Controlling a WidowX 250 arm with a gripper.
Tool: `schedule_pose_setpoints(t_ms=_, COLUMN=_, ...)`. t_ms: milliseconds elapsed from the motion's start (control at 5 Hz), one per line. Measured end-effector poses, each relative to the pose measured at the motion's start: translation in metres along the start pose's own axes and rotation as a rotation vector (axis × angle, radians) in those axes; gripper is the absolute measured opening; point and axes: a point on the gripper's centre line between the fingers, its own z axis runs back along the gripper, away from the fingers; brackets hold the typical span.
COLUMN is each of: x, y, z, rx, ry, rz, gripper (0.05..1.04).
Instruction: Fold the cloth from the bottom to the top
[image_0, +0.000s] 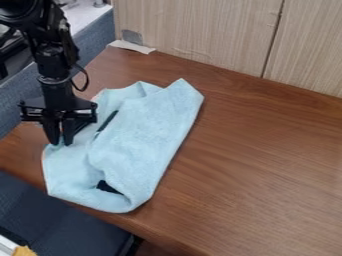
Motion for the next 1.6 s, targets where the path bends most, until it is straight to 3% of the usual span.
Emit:
schedule_pose_setpoints(t_ms=200, x=-0.005, y=-0.003, z=0.0, rx=-0.021, ry=0.034, rz=-0.003, gripper=0.07)
schedule_pose_setpoints(t_ms=400, x=-0.006, y=-0.003, z=0.013, rx=-0.046, ry=0.027, rz=-0.006, gripper=0.055)
schedule_pose_setpoints(t_ms=800, x=-0.009, y=-0.01, z=0.056, rx=-0.068, ry=-0.038, rz=0.017, gripper=0.054)
schedule_pose_setpoints(t_ms=1000, x=-0.012, y=-0.04, z=0.076, rx=-0.084, ry=-0.085, rz=-0.058, gripper=0.054)
schedule_pose_setpoints(t_ms=1400, x=-0.024, y=-0.107, z=0.094, rx=-0.108, ry=-0.153, rz=-0.253, gripper=0.054)
schedule_pose_setpoints(t_ms=1600, x=-0.033, y=-0.14, z=0.083, rx=-0.12, ry=-0.124, rz=-0.364, gripper=0.054)
